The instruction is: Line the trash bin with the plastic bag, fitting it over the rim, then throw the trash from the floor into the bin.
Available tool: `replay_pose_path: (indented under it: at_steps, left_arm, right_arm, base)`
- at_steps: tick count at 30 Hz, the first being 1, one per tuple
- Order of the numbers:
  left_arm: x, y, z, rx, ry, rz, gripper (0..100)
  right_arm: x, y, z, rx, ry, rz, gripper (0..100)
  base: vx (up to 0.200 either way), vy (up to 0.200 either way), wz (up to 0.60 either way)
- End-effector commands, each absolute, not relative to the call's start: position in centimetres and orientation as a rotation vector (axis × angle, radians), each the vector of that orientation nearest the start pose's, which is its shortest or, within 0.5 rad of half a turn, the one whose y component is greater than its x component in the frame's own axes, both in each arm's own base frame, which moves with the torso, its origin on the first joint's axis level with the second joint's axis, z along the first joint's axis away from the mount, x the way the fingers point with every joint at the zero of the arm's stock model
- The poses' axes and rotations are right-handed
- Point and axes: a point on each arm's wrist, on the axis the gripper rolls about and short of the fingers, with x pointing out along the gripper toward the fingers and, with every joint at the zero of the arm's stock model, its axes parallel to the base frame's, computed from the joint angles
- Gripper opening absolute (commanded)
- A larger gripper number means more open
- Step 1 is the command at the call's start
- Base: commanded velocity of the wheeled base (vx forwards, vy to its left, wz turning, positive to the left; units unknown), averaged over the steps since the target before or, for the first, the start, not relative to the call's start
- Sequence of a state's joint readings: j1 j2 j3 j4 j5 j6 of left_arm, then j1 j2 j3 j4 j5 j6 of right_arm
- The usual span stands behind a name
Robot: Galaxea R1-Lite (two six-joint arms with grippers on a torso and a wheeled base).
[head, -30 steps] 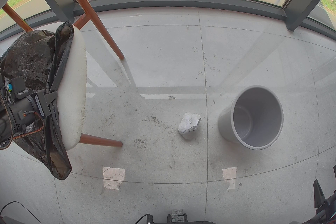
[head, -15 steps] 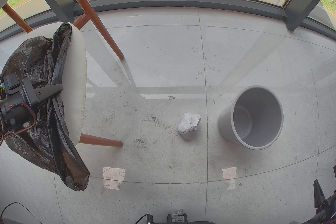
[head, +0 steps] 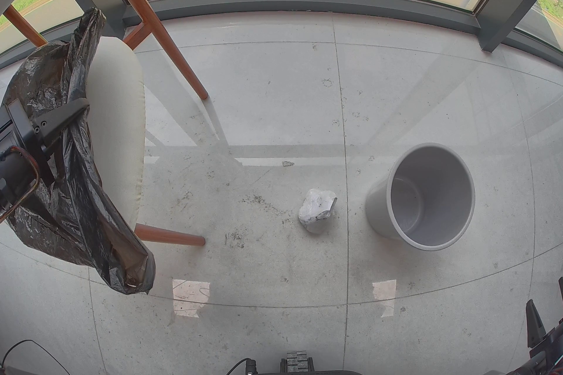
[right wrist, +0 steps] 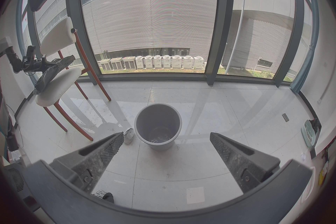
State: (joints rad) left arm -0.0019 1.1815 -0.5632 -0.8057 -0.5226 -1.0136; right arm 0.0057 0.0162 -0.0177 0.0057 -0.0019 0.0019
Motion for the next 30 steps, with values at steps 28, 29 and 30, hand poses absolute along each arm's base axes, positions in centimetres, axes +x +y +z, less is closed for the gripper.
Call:
replay_pose_path:
  at_steps: [28,29,30]
  left_arm:
    - [16.0,-1.8,24.0,-1.044,0.217,-0.759,0]
    - [15.9,-1.8,24.0,-1.043,0.219,-0.764,0]
    - [15.8,-2.2,24.1,-1.033,0.233,-0.808,0]
  right_arm:
    - [-2.2,0.0,7.5,0.003,0.011,0.003,100]
    - [-2.2,0.0,7.5,0.003,0.011,0.003,100]
    - [-2.2,0.0,7.5,0.003,0.011,0.003,100]
  base:
    - [0.000,-0.021,0.00]
    - [0.000,-0.200,0.00]
    - [0.000,-0.200,0.00]
